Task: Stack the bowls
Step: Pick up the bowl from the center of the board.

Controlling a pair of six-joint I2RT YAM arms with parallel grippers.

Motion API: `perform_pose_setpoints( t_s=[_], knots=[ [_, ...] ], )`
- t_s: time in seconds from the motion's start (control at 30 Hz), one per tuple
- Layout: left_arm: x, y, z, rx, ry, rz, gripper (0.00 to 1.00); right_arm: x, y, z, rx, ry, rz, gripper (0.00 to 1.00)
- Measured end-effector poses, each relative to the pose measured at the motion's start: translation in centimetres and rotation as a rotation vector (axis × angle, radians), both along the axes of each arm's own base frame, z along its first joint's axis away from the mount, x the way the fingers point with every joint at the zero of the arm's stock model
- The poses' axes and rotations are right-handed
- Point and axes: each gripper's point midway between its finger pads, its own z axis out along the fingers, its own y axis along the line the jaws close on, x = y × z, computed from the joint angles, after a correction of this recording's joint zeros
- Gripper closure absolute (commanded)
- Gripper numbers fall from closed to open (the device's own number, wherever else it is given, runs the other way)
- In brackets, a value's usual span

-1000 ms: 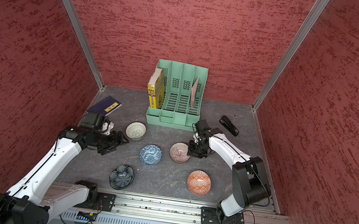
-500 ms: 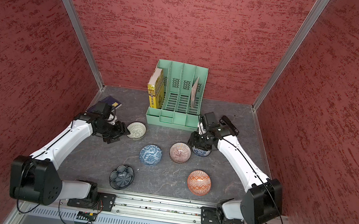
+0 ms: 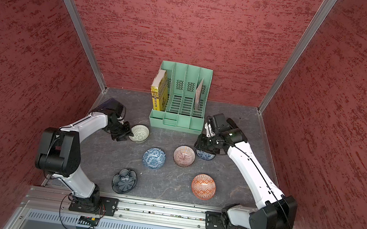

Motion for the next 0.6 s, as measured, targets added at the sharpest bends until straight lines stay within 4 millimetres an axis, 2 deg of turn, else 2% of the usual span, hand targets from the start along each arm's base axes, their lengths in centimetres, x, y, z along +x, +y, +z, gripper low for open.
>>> perform_pose_setpoints(
  t_s=[0.13, 0.5, 0.6],
  knots=[
    [0.48, 0.05, -0.03, 0.005, -0.007, -0.005, 0.69, -0.27, -0.11, -0.14, -0.005, 0.013, 0.0, 0.53],
    [0.68, 0.04, -0.42, 0.006, -0.001, -0.005, 0.73, -0.36, -0.14, -0.18, -0.004, 0.02, -0.005, 0.54],
    [0.7, 0.05, -0.4, 0.007, -0.003, -0.008, 0.82, -0.41, -0.15, -0.2, -0.005, 0.022, -0.005, 0.54]
  ],
)
